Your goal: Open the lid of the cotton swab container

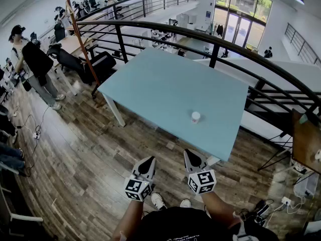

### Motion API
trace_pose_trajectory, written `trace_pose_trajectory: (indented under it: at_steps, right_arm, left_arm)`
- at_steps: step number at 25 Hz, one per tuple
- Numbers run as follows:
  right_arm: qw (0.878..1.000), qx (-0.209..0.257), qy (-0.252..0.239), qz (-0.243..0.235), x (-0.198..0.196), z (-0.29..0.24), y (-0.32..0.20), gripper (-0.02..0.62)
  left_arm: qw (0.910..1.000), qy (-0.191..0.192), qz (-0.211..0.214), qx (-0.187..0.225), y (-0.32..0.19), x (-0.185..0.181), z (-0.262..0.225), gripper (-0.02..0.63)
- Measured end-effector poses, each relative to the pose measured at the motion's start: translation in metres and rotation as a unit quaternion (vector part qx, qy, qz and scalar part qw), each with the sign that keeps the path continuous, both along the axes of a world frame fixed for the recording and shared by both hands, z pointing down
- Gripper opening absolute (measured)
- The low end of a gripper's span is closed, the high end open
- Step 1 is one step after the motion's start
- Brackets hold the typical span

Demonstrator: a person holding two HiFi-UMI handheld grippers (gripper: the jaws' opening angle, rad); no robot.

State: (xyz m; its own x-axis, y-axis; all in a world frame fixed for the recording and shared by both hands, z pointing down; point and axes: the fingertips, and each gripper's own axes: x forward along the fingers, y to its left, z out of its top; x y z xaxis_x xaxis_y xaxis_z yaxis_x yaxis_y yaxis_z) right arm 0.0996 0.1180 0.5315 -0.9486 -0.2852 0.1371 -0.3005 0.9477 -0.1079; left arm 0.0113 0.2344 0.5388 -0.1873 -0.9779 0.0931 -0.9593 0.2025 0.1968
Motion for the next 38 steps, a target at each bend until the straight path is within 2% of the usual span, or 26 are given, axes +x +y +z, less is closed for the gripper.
trace_pose_trajectory:
  at_steps: [8, 17, 38]
  right_arm:
    - [1.000, 0.006, 0.008, 0.002, 0.017, 0.000, 0.004, 0.018]
    - [1.000, -0.005, 0.003, -0.021, 0.009, -0.001, 0.014, 0.020]
    - [1.000, 0.011, 0.024, -0.015, -0.076, 0.010, 0.034, 0.020]
  left_arm:
    - [1.0000, 0.006, 0.002, 0.001, 0.003, 0.023, -0.013, 0.012]
    - [1.0000, 0.007, 0.001, 0.002, 0.007, 0.018, -0.009, 0.012]
    - [0.9999, 0.007, 0.010, 0.011, 0.023, -0.068, -0.004, 0.012]
